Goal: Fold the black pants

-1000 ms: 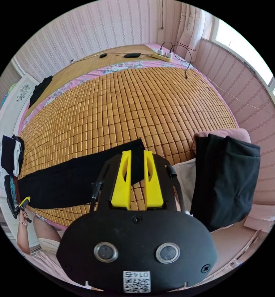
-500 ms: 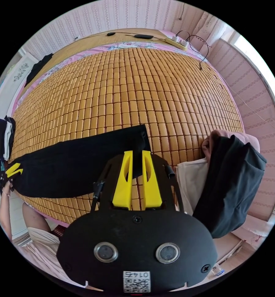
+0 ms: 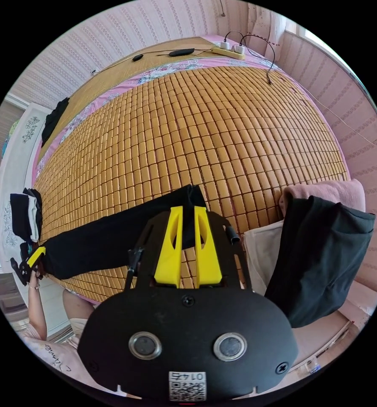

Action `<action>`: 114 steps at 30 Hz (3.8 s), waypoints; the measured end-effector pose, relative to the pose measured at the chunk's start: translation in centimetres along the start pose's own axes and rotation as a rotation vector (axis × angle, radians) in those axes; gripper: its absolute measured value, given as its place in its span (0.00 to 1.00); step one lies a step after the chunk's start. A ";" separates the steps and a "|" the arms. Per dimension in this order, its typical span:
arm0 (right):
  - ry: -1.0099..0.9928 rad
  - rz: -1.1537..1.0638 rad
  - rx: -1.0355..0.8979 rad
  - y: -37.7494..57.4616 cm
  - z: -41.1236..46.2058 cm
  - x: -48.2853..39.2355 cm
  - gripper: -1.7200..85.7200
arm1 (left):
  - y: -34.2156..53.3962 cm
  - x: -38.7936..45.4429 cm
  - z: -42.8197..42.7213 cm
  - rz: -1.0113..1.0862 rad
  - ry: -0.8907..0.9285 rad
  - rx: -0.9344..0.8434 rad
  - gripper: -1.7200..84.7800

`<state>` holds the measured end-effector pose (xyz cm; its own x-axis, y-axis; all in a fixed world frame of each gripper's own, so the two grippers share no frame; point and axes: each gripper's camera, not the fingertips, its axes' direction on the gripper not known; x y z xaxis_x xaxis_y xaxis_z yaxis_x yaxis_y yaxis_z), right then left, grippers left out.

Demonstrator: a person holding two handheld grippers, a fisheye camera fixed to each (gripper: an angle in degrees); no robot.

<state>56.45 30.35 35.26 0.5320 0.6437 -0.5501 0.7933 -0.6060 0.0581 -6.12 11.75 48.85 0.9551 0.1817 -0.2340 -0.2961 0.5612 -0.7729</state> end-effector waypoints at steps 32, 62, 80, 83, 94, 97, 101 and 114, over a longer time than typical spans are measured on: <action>0.115 0.000 -0.104 7.2 6.0 -8.9 0.11 | 15.6 -4.1 3.5 -0.485 0.121 -0.202 0.01; -0.080 -1.055 -0.134 19.3 11.8 -59.1 0.15 | 29.7 -13.3 -0.8 -0.768 -0.045 -0.009 0.16; 0.056 -1.044 -0.161 17.2 12.7 -72.2 0.02 | 32.3 -12.8 0.0 -0.793 -0.022 0.132 0.02; 0.097 -0.953 -0.268 16.0 16.3 -74.0 0.02 | 32.5 -13.8 5.5 -0.924 0.087 -0.036 0.06; 0.120 -1.050 -0.174 19.7 16.1 -75.2 0.02 | 29.7 -1.6 1.2 -0.455 0.050 0.196 0.01; 0.155 -1.066 -0.167 19.5 17.8 -78.0 0.02 | 24.7 7.0 3.6 -0.190 0.273 0.177 0.01; 0.209 -1.062 -0.298 18.5 20.9 -81.1 0.02 | 19.1 17.7 7.5 0.071 0.357 0.099 0.01; 0.325 -1.282 -0.322 19.0 23.2 -84.6 0.01 | 15.7 25.5 12.7 0.352 0.256 -0.015 0.01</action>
<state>19.63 -46.49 63.60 -0.6149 0.7748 -0.1470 0.7885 0.6019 -0.1263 13.48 35.50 38.25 0.7679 0.1527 -0.6221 -0.6058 0.4886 -0.6279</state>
